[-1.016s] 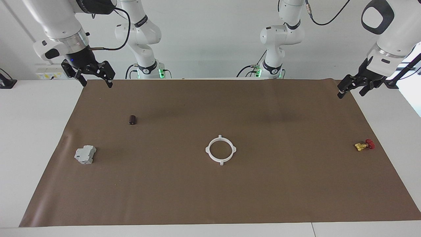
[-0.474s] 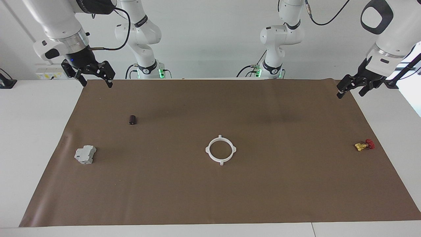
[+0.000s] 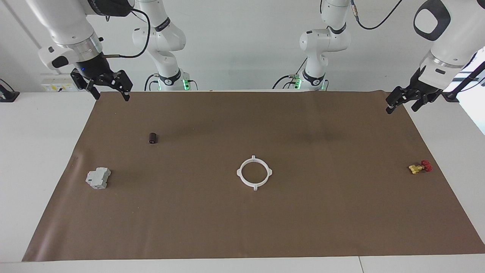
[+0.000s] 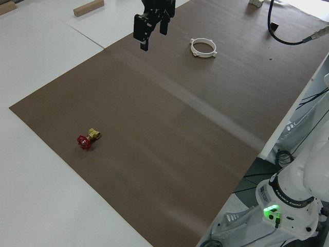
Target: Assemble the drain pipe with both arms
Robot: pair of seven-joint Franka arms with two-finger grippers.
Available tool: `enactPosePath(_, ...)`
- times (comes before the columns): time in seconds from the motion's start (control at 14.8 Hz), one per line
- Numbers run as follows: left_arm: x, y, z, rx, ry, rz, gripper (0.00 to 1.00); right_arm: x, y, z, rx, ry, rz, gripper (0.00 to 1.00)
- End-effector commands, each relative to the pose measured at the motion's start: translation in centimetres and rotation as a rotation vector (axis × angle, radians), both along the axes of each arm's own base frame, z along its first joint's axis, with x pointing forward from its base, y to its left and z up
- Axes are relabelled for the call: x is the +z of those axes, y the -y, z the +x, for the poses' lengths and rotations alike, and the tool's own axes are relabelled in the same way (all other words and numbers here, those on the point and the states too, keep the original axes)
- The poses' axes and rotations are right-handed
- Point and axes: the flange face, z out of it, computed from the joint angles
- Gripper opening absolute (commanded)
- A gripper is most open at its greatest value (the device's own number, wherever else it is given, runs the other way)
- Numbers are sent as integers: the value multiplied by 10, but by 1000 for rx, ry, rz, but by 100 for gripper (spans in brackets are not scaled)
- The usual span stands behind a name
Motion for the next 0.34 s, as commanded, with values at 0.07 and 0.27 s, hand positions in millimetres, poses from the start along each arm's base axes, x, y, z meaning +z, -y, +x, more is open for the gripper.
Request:
enactPosePath(0.07,2,3,-4,-14,15,-7,100,0,-1,-5,27,14,19,100)
enactPosePath(0.27,2,3,-4,-8,16,-7,100,1,-1,-6,27,16,18,100)
